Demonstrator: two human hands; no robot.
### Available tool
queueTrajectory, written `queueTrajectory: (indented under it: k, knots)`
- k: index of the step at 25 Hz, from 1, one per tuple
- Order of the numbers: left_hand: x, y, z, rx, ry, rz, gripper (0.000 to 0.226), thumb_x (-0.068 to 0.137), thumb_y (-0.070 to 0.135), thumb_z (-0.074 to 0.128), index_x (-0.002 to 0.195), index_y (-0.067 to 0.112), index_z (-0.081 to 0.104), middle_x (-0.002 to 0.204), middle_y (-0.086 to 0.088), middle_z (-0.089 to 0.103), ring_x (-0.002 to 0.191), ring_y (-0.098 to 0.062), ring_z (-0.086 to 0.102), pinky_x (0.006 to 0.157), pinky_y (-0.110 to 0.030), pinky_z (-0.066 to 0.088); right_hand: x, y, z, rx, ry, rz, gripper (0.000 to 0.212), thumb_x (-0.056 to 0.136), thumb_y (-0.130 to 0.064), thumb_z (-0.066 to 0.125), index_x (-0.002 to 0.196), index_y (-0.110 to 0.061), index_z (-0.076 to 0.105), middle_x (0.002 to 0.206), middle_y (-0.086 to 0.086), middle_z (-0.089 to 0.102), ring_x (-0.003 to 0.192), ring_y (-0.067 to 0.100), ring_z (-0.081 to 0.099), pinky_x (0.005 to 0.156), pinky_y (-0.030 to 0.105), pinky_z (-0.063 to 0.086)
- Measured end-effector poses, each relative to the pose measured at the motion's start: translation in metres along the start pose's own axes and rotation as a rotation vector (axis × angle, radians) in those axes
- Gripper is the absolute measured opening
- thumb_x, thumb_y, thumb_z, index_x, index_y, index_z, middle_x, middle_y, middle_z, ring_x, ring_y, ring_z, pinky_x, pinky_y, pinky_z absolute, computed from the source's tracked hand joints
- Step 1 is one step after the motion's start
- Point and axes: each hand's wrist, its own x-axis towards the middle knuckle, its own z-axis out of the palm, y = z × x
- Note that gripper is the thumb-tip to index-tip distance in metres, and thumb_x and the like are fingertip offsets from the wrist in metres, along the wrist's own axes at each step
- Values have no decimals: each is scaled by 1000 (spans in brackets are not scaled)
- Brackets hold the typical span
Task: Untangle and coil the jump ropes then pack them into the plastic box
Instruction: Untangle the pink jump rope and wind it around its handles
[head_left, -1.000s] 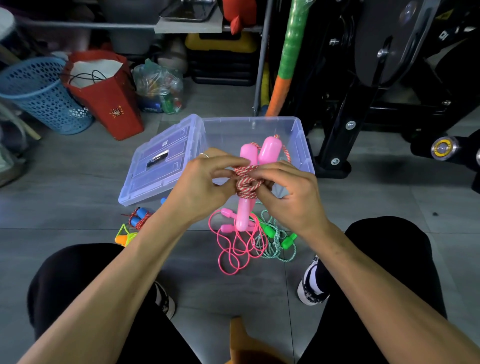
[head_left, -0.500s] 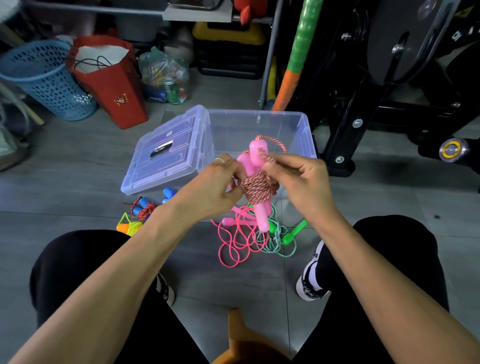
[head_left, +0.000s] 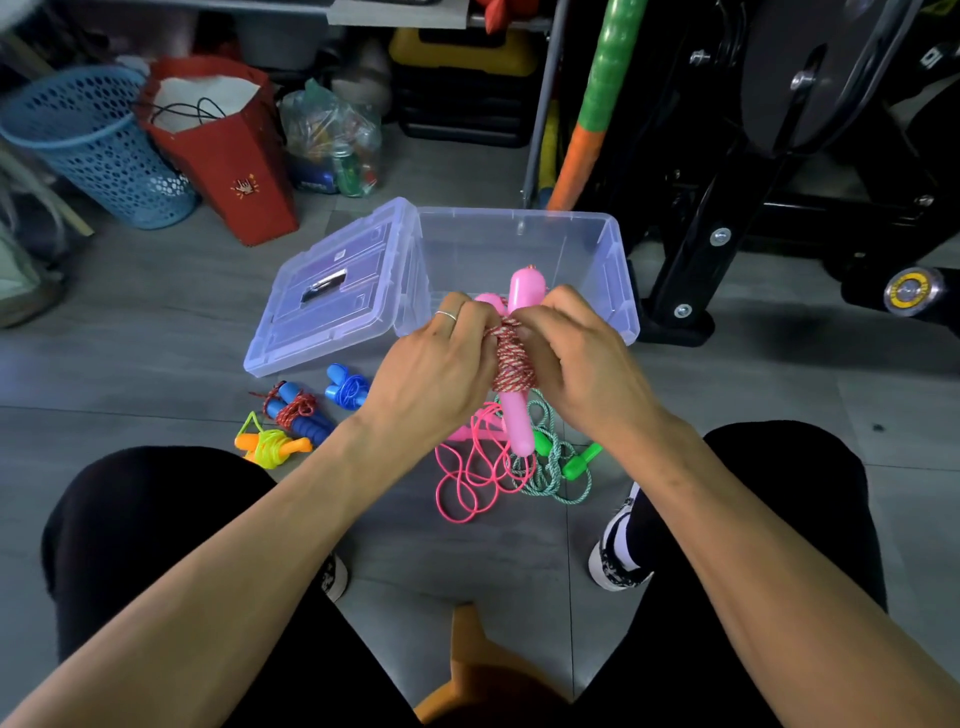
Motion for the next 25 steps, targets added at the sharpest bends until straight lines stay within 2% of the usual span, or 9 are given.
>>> queueTrajectory:
  k: [4, 6, 8, 12, 16, 18, 21, 23, 25]
  knots:
    - [-6, 0, 4, 13, 39, 21, 12, 91, 16, 47, 99, 8, 49, 85, -13, 56, 43, -32, 46, 35, -29, 29, -2, -1, 1, -25, -65, -20, 34, 99, -30, 36, 97, -6, 61, 92, 2, 43, 71, 25, 50, 58, 43, 44]
    - [-7, 0, 5, 48, 74, 72, 11, 91, 14, 49, 99, 9, 50, 87, -12, 58, 43, -30, 45, 37, -26, 25, 0, 1, -2, 15, -96, -15, 28, 97, -28, 42, 93, -7, 61, 90, 1, 40, 70, 23, 48, 60, 44, 44]
    - [-6, 1, 3, 25, 84, 86, 10, 92, 14, 49, 101, 10, 50, 90, -11, 60, 46, -30, 47, 37, -28, 28, 1, 3, -3, 104, -124, 29, 22, 93, -26, 50, 92, -8, 62, 89, 0, 39, 71, 19, 47, 63, 42, 44]
    - [-5, 5, -1, -116, 67, -45, 27, 96, 19, 45, 116, 8, 59, 97, -12, 58, 58, -35, 55, 42, -40, 45, 2, 0, -3, 205, -78, 61, 15, 91, -20, 55, 92, -7, 63, 91, -3, 40, 74, 8, 46, 65, 29, 42]
    - [-3, 1, -4, -125, 54, -11, 34, 98, 23, 37, 108, 3, 63, 99, -14, 54, 64, -34, 55, 48, -46, 48, 0, 1, -3, 267, -69, 75, 13, 95, -21, 56, 94, -11, 63, 89, -4, 41, 77, 1, 46, 69, 15, 36]
    - [-3, -2, -2, -178, 40, -60, 37, 98, 26, 34, 101, 2, 62, 97, -12, 51, 68, -32, 55, 55, -47, 49, 0, 3, -1, 294, -87, 109, 13, 92, -24, 61, 100, -14, 63, 87, -7, 46, 77, 2, 50, 70, 13, 37]
    - [0, -2, 2, -367, 75, -267, 31, 96, 21, 37, 85, 4, 61, 91, -5, 45, 74, -19, 50, 70, -36, 46, 0, 4, -1, 341, -68, 121, 28, 86, -18, 70, 110, -14, 57, 89, -4, 55, 76, 8, 54, 72, 22, 46]
    - [3, -1, 2, -487, 5, -400, 25, 97, 14, 44, 76, 11, 59, 92, -4, 46, 80, -4, 48, 74, -15, 39, -1, 2, 0, 242, 22, 33, 22, 87, -15, 69, 106, -12, 59, 95, -2, 55, 80, 7, 53, 74, 23, 47]
    - [5, -3, 1, -528, -66, -466, 30, 98, 12, 50, 68, 13, 54, 88, -6, 49, 83, 5, 44, 74, -5, 32, -1, -1, 5, 103, 121, -100, 8, 89, -11, 65, 95, -7, 64, 94, 3, 52, 81, 11, 53, 71, 26, 47]
